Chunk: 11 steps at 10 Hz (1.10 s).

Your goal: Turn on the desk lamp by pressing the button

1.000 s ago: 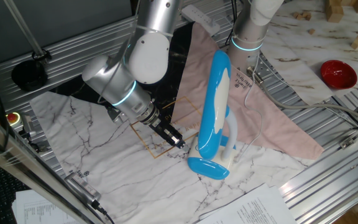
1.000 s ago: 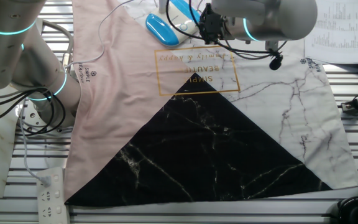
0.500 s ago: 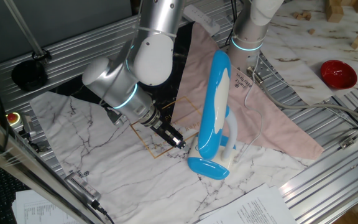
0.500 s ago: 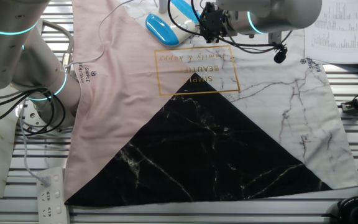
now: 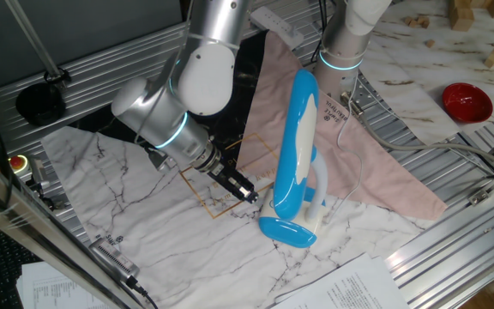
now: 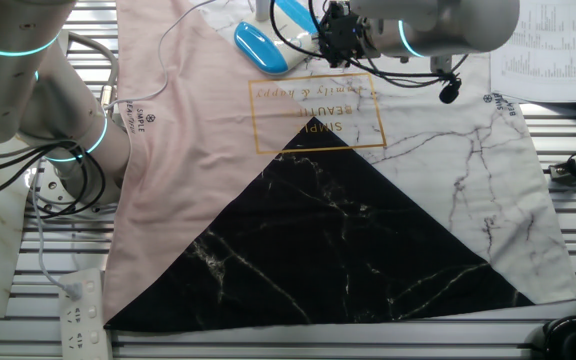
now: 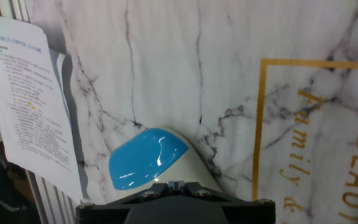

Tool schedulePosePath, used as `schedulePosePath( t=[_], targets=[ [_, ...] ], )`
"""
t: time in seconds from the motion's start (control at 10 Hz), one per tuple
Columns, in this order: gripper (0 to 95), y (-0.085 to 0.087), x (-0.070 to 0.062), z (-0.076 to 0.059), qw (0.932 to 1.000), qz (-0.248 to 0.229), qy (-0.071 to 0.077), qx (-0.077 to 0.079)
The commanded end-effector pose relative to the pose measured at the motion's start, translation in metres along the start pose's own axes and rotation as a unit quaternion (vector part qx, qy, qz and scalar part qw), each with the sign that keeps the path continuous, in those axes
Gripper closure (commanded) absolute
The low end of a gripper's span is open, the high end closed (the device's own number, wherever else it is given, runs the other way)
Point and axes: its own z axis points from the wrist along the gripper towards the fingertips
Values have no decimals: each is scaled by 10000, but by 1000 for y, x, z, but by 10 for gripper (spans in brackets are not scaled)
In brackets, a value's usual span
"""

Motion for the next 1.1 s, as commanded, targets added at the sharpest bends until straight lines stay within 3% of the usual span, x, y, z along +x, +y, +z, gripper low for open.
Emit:
schedulePosePath(
  t=[0.1,0.7,1.1],
  targets=[
    [950,3,11,2,9999,114,-47,-80],
    [950,-2,25,17,9998,136,-57,-107],
    [950,-3,19,23,9998,175,-75,-96]
  ],
)
